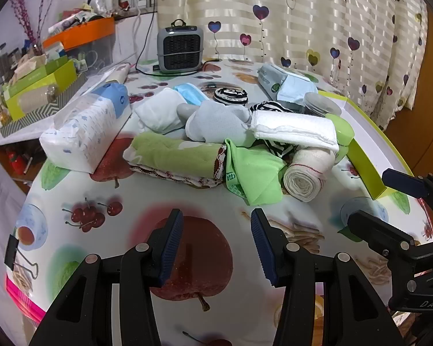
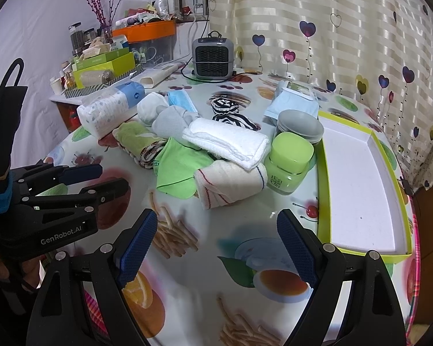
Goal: Organize soft objects
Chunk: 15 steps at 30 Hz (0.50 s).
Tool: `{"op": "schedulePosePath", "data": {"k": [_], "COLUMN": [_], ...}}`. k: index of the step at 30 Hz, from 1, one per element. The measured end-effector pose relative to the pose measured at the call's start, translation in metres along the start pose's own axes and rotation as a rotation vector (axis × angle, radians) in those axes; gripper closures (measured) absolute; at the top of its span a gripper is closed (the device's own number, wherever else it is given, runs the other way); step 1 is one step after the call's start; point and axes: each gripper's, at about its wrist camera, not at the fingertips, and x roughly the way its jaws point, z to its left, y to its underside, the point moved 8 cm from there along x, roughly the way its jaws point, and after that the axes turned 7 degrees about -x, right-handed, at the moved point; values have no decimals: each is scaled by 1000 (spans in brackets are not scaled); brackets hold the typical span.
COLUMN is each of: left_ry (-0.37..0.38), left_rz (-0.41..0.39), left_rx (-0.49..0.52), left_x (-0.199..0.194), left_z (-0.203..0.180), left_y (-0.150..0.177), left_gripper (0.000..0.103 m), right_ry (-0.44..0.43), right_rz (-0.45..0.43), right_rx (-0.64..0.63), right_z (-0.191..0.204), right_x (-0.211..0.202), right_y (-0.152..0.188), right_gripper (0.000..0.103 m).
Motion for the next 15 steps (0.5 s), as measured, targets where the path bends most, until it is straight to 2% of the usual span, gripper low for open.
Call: {"op": "schedulePosePath", "data": {"k": [15], "left_ry": [-8], "left_rz": [-3], "left_rx": [2], "left_x": [2], "left_z": [1], "left_y": [0], "left_gripper": [55], "right_ry": [0], "right_rz": [1], "right_rx": [-3], "right_z": [-1], "right_x": [2], "right_y": [0], "right_gripper": [18]}}
